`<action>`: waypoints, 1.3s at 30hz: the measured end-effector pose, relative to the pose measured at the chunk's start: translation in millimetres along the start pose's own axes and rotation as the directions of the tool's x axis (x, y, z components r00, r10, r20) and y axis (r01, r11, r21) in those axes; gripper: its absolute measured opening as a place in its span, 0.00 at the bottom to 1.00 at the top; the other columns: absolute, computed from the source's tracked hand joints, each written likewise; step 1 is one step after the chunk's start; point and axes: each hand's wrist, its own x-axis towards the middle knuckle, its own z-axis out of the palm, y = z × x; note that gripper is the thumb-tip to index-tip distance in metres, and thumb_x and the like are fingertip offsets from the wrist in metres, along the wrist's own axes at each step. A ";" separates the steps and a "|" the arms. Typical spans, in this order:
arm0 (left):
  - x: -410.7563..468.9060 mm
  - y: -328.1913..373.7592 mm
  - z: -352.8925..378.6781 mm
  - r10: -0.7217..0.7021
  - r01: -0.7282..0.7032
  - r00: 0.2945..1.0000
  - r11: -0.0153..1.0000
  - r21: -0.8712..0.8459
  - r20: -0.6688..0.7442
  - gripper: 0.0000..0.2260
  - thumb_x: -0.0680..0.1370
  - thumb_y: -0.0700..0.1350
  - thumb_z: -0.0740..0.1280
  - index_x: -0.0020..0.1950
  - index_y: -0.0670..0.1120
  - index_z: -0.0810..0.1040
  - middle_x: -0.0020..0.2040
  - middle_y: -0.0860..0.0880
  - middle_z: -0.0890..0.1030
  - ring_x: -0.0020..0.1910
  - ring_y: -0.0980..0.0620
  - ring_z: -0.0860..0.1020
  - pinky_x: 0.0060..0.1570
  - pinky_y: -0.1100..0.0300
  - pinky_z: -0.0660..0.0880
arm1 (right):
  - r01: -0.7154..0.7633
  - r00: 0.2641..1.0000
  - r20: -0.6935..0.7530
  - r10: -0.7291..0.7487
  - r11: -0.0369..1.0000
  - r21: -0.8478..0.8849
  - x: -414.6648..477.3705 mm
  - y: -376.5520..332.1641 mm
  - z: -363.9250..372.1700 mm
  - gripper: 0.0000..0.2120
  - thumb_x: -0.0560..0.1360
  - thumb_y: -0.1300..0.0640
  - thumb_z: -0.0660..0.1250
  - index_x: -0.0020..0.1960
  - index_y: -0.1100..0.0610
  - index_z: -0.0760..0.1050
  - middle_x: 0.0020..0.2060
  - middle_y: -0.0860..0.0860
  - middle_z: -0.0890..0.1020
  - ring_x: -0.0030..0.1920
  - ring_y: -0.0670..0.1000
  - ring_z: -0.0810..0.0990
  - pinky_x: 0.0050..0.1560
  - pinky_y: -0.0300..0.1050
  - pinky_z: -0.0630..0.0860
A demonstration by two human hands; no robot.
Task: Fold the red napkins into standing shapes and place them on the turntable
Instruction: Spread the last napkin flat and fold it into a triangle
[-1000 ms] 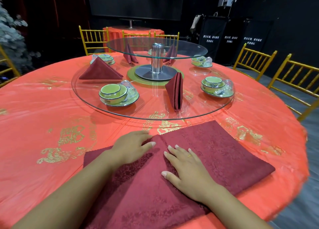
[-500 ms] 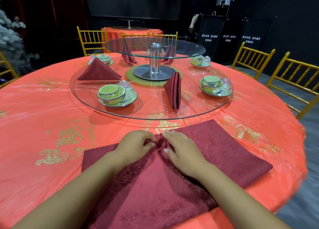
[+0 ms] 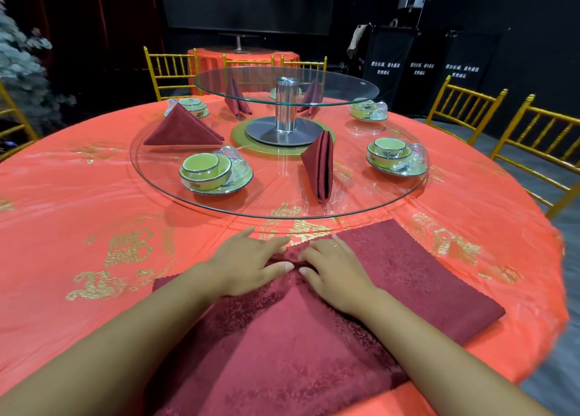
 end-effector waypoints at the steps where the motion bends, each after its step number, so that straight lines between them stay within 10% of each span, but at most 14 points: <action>1: -1.5 -1.2 0.7 0.010 -0.010 1.000 1.000 0.024 0.008 0.31 0.78 0.68 0.46 0.77 0.54 0.54 0.69 0.58 0.73 0.70 0.55 0.68 0.74 0.51 0.43 | -0.003 1.000 -0.021 0.002 0.999 -0.036 -0.4 1.9 -3.2 0.12 0.79 0.47 0.57 0.56 0.53 0.73 0.52 0.49 0.75 0.60 0.51 0.71 0.73 0.48 0.46; 16: -45.5 -50.7 -6.6 -0.250 0.247 0.968 0.947 0.207 -0.013 0.50 0.62 0.75 0.23 0.75 0.59 0.59 0.74 0.52 0.66 0.75 0.60 0.57 0.68 0.41 0.29 | -0.254 0.949 0.069 0.308 0.874 -0.414 -8.9 38.3 -34.0 0.19 0.77 0.41 0.56 0.55 0.52 0.77 0.52 0.51 0.80 0.57 0.54 0.76 0.64 0.53 0.60; 24: -63.3 -54.6 17.4 -0.327 0.333 0.942 0.937 0.106 -0.071 0.46 0.66 0.75 0.29 0.78 0.56 0.50 0.77 0.54 0.60 0.76 0.59 0.52 0.72 0.43 0.35 | 0.117 0.987 0.095 -0.127 0.988 0.100 -36.1 47.5 -37.1 0.06 0.76 0.56 0.64 0.45 0.60 0.76 0.53 0.52 0.81 0.62 0.49 0.75 0.73 0.50 0.58; 31: -69.3 -56.2 15.2 -0.372 0.374 0.927 0.922 0.104 -0.038 0.42 0.67 0.73 0.31 0.78 0.57 0.46 0.78 0.57 0.55 0.76 0.60 0.48 0.71 0.43 0.32 | -0.122 0.991 -0.004 0.131 0.904 -0.409 -40.6 47.7 -45.4 0.16 0.80 0.43 0.50 0.52 0.53 0.69 0.47 0.51 0.82 0.51 0.55 0.79 0.60 0.48 0.64; 39: -82.0 -59.4 5.5 -0.528 0.510 0.849 0.826 0.240 0.016 0.43 0.67 0.73 0.30 0.78 0.57 0.50 0.78 0.60 0.51 0.77 0.59 0.47 0.67 0.35 0.29 | -0.352 0.897 0.064 0.438 0.794 -0.495 -64.3 57.6 -48.4 0.17 0.77 0.41 0.56 0.57 0.52 0.73 0.54 0.51 0.81 0.56 0.54 0.79 0.46 0.45 0.70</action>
